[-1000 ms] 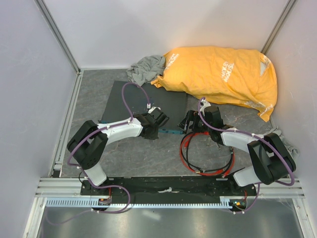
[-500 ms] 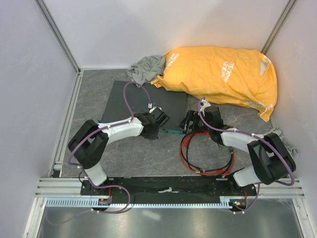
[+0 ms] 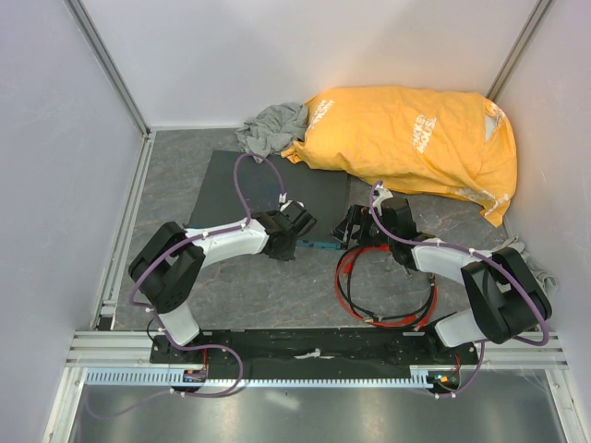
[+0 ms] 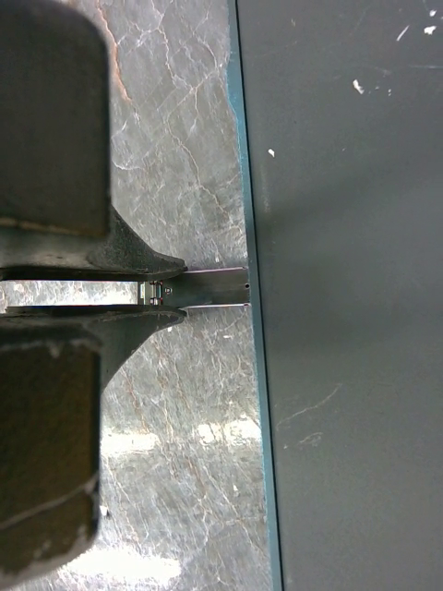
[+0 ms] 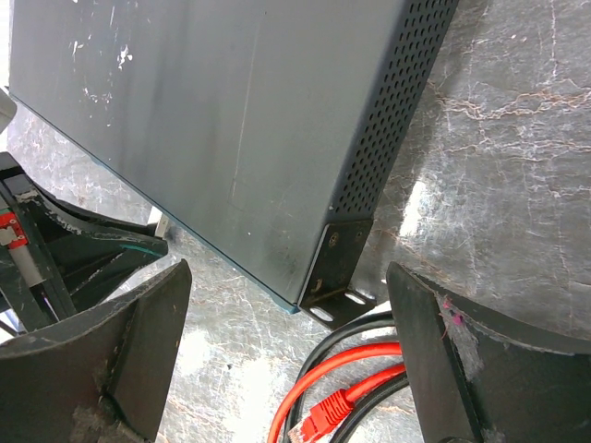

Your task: Insert the plug into the switch port

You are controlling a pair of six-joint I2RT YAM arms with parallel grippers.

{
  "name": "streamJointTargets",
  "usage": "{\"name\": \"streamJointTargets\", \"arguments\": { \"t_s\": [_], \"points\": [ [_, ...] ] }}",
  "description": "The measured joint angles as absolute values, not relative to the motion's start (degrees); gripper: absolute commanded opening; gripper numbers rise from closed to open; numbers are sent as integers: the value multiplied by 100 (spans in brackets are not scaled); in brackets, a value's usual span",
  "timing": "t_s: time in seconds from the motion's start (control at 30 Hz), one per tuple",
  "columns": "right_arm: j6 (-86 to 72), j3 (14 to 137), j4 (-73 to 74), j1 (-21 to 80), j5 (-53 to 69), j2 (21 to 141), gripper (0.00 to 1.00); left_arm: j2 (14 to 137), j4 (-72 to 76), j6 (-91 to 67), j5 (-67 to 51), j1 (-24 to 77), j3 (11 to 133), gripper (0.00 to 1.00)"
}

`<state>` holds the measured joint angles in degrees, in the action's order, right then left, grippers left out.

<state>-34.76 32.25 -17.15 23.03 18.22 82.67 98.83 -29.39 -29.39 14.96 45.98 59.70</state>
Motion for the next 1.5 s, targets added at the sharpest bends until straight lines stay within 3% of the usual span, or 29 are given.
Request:
{"name": "streamJointTargets", "arguments": {
  "t_s": [0.57, 1.0, 1.5],
  "points": [
    [-3483, 3225, -1752, 2303, 1846, 8272, 94, 9520, -2805, -2884, 1481, 4598, 5920, 2],
    [-3538, 3205, -1848, 2303, 1949, 8294, 94, 9203, -1319, -2880, 1525, 4615, 4744, 2],
    [-3579, 3162, -1927, 2303, 1968, 8311, 94, 8906, -690, -2670, 1640, 4665, 4268, 2]
  ]
}}
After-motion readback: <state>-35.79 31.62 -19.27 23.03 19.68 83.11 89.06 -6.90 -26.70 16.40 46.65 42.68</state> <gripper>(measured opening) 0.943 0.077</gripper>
